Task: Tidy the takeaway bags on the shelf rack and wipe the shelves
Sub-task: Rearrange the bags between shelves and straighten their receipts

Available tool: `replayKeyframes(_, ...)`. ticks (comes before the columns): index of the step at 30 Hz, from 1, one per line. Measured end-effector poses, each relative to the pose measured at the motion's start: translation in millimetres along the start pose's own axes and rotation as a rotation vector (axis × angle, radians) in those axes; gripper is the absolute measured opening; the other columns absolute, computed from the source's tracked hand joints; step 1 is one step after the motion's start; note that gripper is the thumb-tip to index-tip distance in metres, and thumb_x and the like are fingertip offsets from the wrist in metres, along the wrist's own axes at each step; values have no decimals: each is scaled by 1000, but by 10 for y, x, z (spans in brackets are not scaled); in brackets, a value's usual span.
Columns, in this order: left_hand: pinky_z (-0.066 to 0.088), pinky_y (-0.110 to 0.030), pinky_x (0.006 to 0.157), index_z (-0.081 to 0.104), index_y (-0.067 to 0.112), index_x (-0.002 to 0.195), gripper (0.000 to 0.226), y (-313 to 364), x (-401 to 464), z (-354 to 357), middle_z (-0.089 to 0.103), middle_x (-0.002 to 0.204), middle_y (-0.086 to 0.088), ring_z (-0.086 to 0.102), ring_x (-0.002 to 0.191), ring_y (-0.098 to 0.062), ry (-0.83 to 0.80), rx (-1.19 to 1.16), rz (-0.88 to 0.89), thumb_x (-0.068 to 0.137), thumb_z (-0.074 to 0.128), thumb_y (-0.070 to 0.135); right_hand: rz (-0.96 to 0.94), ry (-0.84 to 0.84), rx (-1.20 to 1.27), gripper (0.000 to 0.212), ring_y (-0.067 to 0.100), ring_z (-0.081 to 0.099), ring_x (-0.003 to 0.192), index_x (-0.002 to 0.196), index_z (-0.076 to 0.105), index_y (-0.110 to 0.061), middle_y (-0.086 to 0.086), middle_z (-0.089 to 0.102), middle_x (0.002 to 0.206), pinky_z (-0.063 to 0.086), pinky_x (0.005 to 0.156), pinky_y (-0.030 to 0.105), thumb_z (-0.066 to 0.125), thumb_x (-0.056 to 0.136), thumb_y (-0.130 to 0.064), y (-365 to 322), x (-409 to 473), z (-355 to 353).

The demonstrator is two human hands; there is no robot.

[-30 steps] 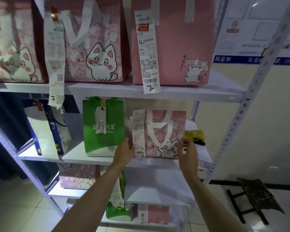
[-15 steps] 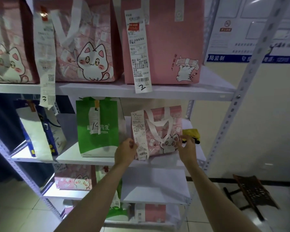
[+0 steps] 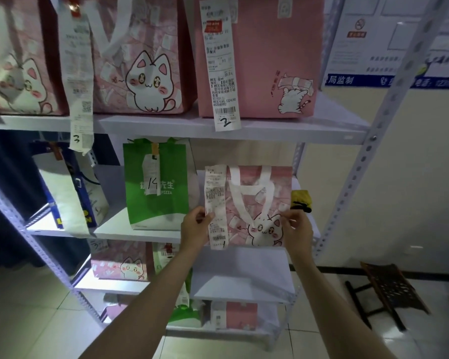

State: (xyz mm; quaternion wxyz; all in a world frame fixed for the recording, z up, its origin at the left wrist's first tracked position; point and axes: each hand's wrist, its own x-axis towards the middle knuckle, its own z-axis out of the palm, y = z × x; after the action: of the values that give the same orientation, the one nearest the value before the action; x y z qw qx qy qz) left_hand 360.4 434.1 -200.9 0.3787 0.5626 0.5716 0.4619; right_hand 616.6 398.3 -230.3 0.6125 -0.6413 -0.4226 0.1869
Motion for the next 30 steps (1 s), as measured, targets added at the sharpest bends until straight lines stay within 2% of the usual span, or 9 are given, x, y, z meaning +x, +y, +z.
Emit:
replayKeyframes(2,56,-22,66,67,5,99,11,-8,-131,-107,74,93,4,72,82,-10,-10,-45,16,97,67,16,-38,23,44,8,13,68,86,93,59,-8,2,68,92,53,68,11,66,96,-4,-52,-200,-64)
replayKeyframes(8,59,-35,75,68,13,91,8,-46,-605,-594,75,91,0,73,83,-14,-69,-133,83,96,68,19,-50,78,37,7,17,69,85,93,60,-7,6,69,91,51,62,9,66,96,-4,-332,-890,-141)
replayKeyframes(10,57,-34,74,67,12,90,8,-86,-771,-861,75,90,-1,72,82,-10,-68,-153,94,97,67,16,-58,83,42,10,22,69,86,92,59,-9,5,68,92,53,64,12,66,95,-3,-436,-1179,-70)
replayKeyframes(14,61,-46,82,69,19,88,8,-237,-1102,-1605,77,93,-3,74,90,-25,-29,-223,64,96,68,18,-39,61,68,6,18,70,87,94,60,-9,5,69,94,58,72,25,66,96,-6,-769,-1857,246)
replayKeyframes(18,63,-40,76,67,16,94,9,-370,-1437,-2477,76,95,0,75,87,-20,75,-300,-20,100,63,22,-101,-14,50,11,14,65,83,93,61,-9,1,67,89,49,68,8,63,95,1,-1249,-2515,775)
replayKeyframes(21,60,-29,66,66,11,99,16,-421,-1564,-3150,75,95,-5,75,85,-22,175,-327,-15,102,60,25,-89,-120,32,16,18,70,87,91,66,-15,1,73,91,56,73,22,61,95,-1,-1565,-2879,1249)
replayKeyframes(23,56,-20,57,65,8,100,18,-411,-1623,-3561,73,91,-6,72,78,-19,249,-342,-1,103,59,25,-78,-189,38,19,15,72,86,89,68,-19,-2,75,92,59,69,22,61,96,-4,-1804,-3082,1526)
replayKeyframes(27,58,-29,60,66,7,96,17,-339,-1689,-4265,72,87,-6,68,75,-20,364,-364,36,101,62,23,-130,-303,51,14,13,72,86,91,69,-19,-3,74,93,56,60,18,61,99,-9,-2300,-3341,1968)
replayKeyframes(30,57,-36,67,67,8,93,16,-310,-1632,-4707,71,87,-8,67,79,-23,422,-369,70,99,65,23,-181,-360,26,12,11,70,90,96,68,-19,-4,72,97,58,64,21,60,99,-11,-2593,-3397,2227)
